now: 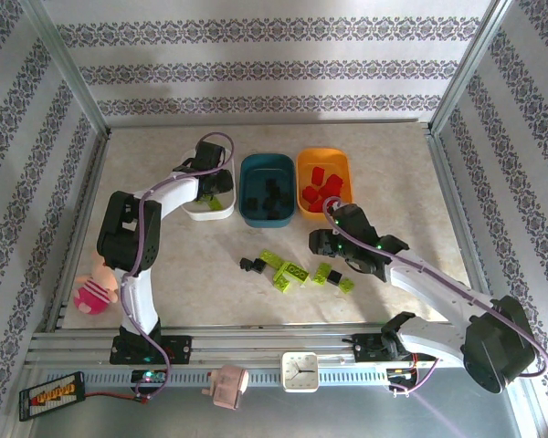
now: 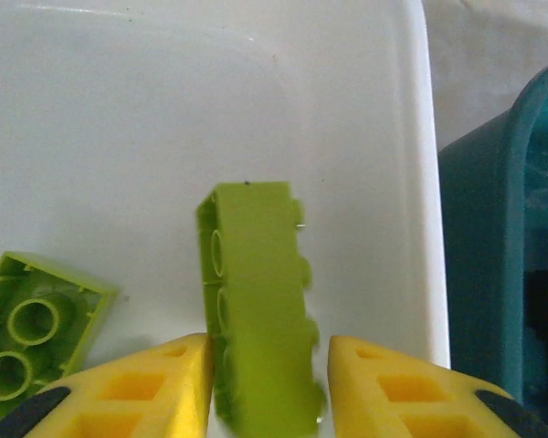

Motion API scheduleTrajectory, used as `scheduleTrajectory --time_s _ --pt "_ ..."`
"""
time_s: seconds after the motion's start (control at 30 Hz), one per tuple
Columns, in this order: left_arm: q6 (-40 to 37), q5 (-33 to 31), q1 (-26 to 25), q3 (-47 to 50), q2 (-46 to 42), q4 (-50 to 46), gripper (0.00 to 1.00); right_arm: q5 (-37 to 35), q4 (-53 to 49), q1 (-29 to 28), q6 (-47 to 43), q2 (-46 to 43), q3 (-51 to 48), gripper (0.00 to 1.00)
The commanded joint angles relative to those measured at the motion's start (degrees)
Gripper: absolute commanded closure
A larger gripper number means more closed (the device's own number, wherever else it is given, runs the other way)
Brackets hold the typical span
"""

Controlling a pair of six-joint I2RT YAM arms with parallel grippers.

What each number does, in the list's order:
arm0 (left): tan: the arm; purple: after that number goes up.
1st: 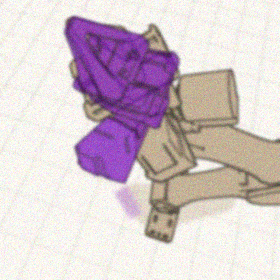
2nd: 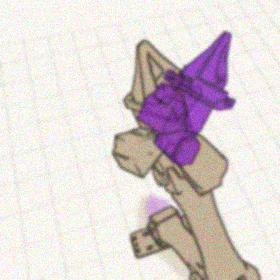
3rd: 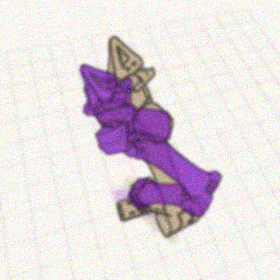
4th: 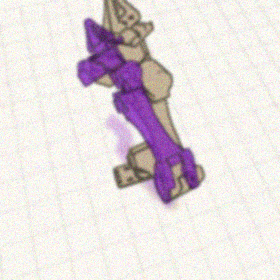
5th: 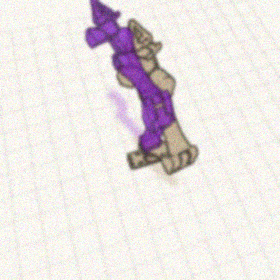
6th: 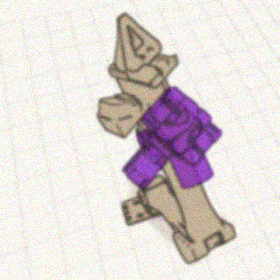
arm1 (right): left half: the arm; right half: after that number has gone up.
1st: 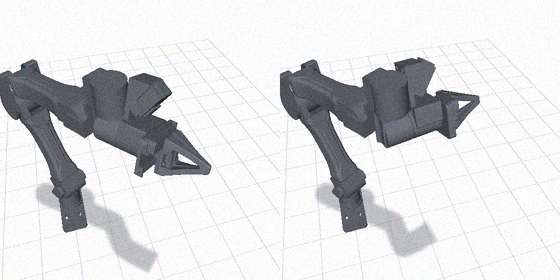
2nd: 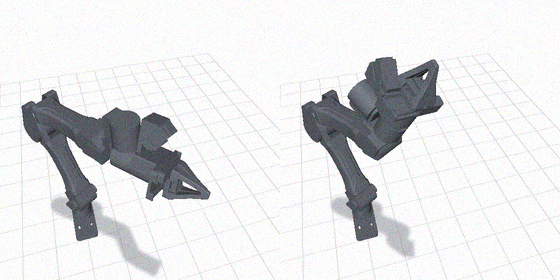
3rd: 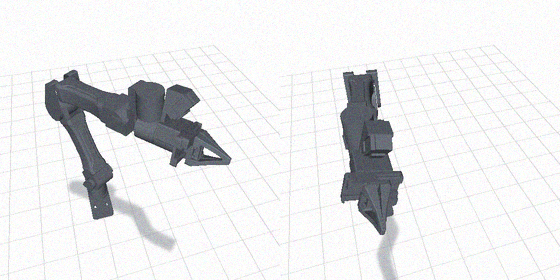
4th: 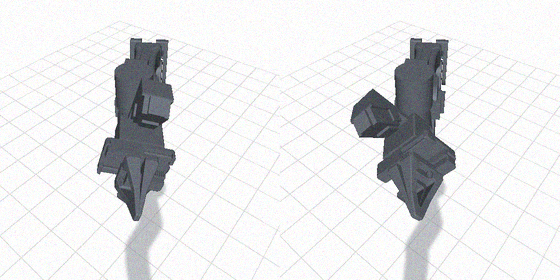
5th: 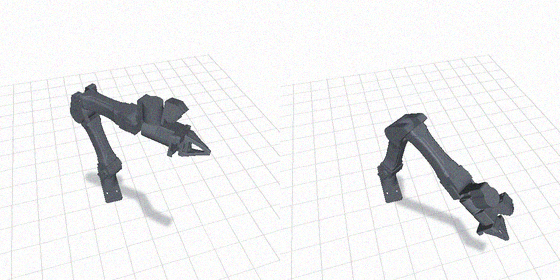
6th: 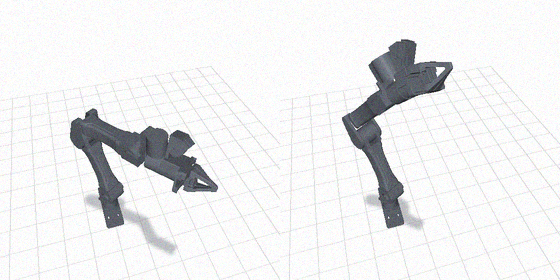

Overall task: Sort the legos into containers by color
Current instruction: Place the lego in the container, then pick up the lego from the center of the table.

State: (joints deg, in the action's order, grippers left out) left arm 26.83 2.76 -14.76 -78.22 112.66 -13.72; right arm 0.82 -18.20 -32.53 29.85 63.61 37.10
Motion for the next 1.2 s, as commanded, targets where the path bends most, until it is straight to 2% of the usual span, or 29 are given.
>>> scheduleTrajectory --time_s 0.0,0.2,0.37,0.6,0.67,0.8,0.93,1.07,1.17 --pt "0.33 1.36 0.70 -2.26 -1.54 -1.39 0.57 1.28 -1.40 -0.82 -0.15 -0.99 -0.91 0.41" --pt "1.42 4.98 0.40 2.63 -10.88 0.76 0.46 4.42 -1.32 -1.85 -1.04 -0.28 -0.06 0.40" --pt "3.46 7.60 -2.65 15.99 -26.27 6.82 0.29 4.74 -1.40 -6.12 -3.11 2.33 2.27 0.40" --pt "8.40 8.66 -8.65 36.96 -48.72 9.56 0.14 1.03 -1.38 -15.19 -6.71 11.82 8.16 0.38" --pt "9.93 8.79 -9.30 41.56 -54.91 8.15 0.00 0.50 -0.88 -17.61 -8.08 14.78 10.66 0.38" --pt "11.62 5.70 -9.37 47.70 -68.68 0.08 0.00 0.93 -0.38 -20.62 -10.77 22.32 17.28 0.38" --pt "10.88 0.84 -9.36 48.49 -81.79 -11.37 0.00 2.14 -1.25 -21.64 -12.63 31.26 24.63 0.39" --pt "11.27 -0.65 -9.41 48.93 -89.37 -18.01 0.00 2.51 -2.58 -22.81 -14.18 39.48 31.36 0.41" --pt "11.96 -0.72 -9.40 49.60 -91.30 -20.22 0.00 2.61 -3.64 -23.28 -14.71 44.51 35.23 0.43"
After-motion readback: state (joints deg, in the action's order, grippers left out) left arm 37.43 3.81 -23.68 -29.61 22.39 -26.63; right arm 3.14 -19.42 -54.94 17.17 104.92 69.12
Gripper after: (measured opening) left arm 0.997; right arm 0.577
